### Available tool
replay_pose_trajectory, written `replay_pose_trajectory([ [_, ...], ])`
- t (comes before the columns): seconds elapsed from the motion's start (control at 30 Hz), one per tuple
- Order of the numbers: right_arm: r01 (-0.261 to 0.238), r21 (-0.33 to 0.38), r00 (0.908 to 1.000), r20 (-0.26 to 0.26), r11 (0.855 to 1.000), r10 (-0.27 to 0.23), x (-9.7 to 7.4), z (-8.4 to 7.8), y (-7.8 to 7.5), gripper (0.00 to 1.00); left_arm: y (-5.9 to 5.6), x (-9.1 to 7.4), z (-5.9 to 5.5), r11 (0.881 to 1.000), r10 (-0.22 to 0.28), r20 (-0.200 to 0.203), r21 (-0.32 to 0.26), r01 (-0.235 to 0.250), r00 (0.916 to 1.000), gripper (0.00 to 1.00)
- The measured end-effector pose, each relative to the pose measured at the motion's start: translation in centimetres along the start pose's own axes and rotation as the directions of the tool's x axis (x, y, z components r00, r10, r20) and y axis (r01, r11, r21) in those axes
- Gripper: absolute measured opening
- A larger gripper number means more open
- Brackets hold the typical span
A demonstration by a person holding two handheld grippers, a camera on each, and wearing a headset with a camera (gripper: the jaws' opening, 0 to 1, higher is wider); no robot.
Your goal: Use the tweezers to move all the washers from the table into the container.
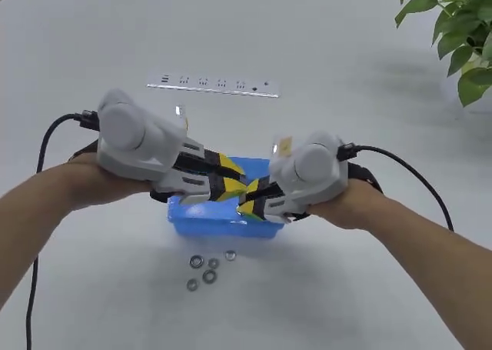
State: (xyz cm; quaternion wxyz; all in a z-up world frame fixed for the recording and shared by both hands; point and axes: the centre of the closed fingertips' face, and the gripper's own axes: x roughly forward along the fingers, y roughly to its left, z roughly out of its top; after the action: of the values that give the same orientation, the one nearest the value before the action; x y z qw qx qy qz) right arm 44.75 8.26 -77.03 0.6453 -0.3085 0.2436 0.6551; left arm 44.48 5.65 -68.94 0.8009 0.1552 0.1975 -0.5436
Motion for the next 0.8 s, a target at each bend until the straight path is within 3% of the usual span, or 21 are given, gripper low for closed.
replay_pose_trajectory([
  [0.5,0.006,-0.026,0.9999,-0.009,1.0,-0.007,-0.1,0.0,-0.2,0.11,0.3,0.1,0.1,0.999,0.005,-0.012,0.047,-0.005,0.9999,0.05],
  [0.8,0.03,-0.008,0.9994,0.018,1.0,-0.03,-0.8,0.8,-0.7,0.13,0.6,-0.5,1.1,0.998,0.025,0.004,0.053,-0.025,0.9997,0.05],
])
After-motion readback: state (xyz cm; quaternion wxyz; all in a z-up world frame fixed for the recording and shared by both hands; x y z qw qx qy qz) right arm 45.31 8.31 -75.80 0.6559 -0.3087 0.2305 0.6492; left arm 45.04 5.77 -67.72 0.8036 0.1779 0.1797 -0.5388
